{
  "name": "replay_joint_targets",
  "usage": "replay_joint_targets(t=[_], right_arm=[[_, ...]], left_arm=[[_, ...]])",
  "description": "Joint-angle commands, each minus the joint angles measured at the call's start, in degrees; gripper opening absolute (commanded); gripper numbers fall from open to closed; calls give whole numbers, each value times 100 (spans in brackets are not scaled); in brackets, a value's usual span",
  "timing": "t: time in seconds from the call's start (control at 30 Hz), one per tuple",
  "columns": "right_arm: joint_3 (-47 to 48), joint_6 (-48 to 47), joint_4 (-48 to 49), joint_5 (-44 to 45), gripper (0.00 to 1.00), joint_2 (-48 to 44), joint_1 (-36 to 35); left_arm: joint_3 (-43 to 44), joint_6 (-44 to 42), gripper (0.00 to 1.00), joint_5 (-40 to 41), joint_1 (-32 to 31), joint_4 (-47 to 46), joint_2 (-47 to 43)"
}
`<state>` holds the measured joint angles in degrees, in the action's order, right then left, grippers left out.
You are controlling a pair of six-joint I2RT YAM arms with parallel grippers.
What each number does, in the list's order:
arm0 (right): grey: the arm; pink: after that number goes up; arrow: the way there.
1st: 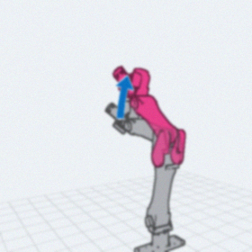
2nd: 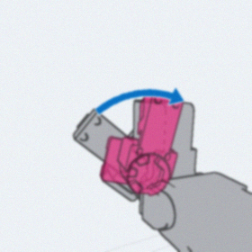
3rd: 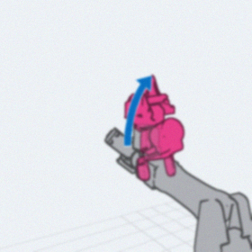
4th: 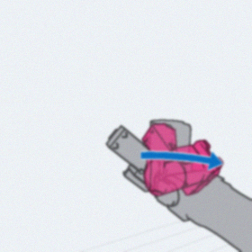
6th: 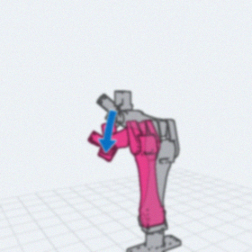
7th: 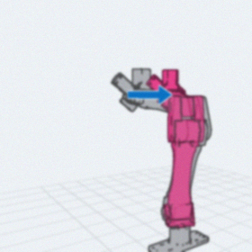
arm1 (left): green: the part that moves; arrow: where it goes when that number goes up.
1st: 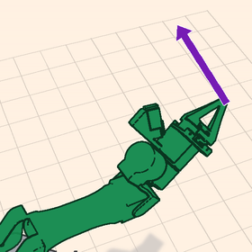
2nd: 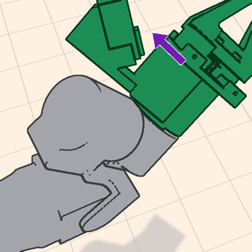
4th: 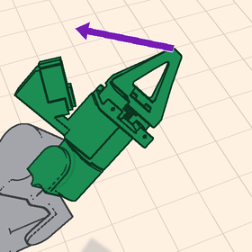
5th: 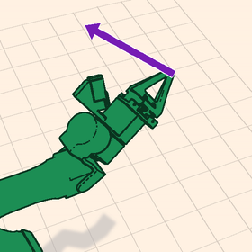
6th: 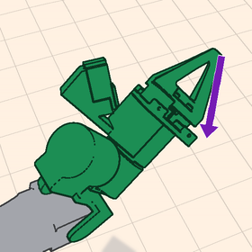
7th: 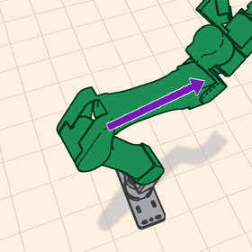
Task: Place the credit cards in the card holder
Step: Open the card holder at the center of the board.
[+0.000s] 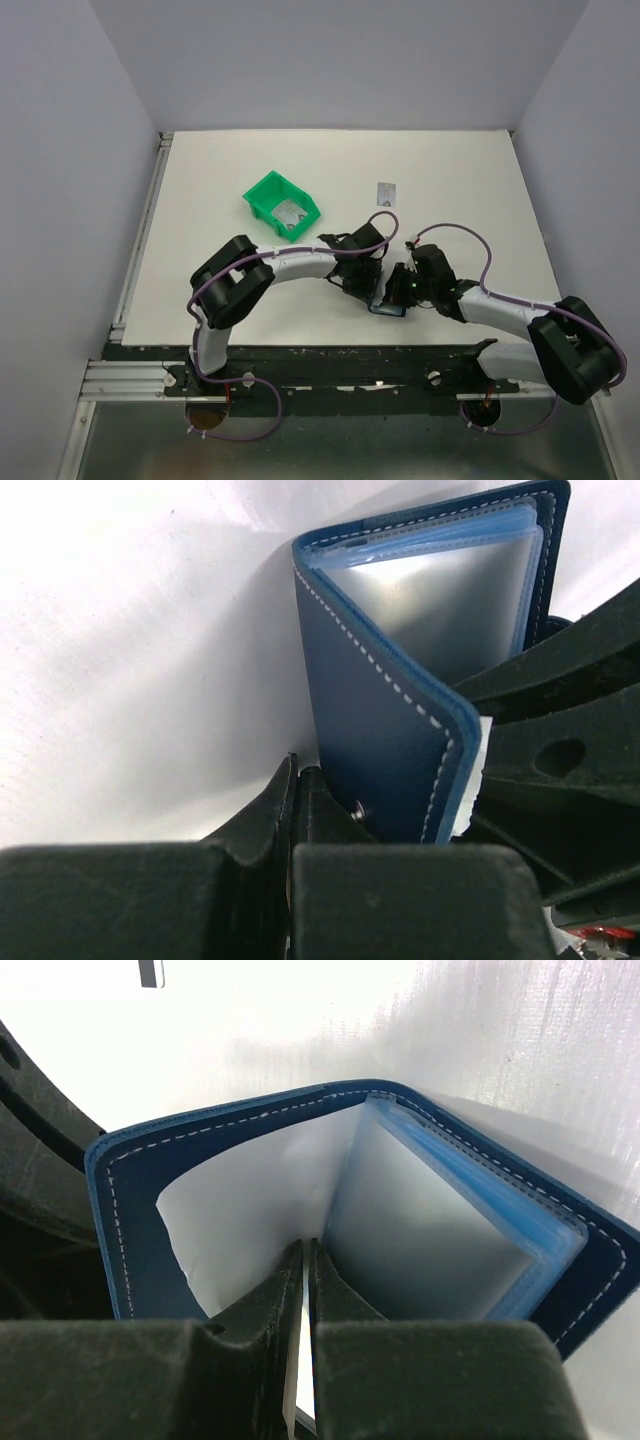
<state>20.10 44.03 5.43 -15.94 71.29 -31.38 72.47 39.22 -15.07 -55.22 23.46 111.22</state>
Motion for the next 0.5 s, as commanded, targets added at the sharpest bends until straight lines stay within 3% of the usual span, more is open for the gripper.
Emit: replay_joint_targets(t=[0.0, 0.23, 0.47], right_arm=[[-15, 27, 11, 232, 15, 131, -9], [73, -26, -147, 311, 19, 131, -9], [-15, -105, -34, 276, 49, -18, -9]], left_arm=[[-84, -160, 0, 407, -50, 96, -460], [30, -354, 0, 1242, -24, 588, -1172], [39, -389, 0, 1753, 11, 765, -1805]])
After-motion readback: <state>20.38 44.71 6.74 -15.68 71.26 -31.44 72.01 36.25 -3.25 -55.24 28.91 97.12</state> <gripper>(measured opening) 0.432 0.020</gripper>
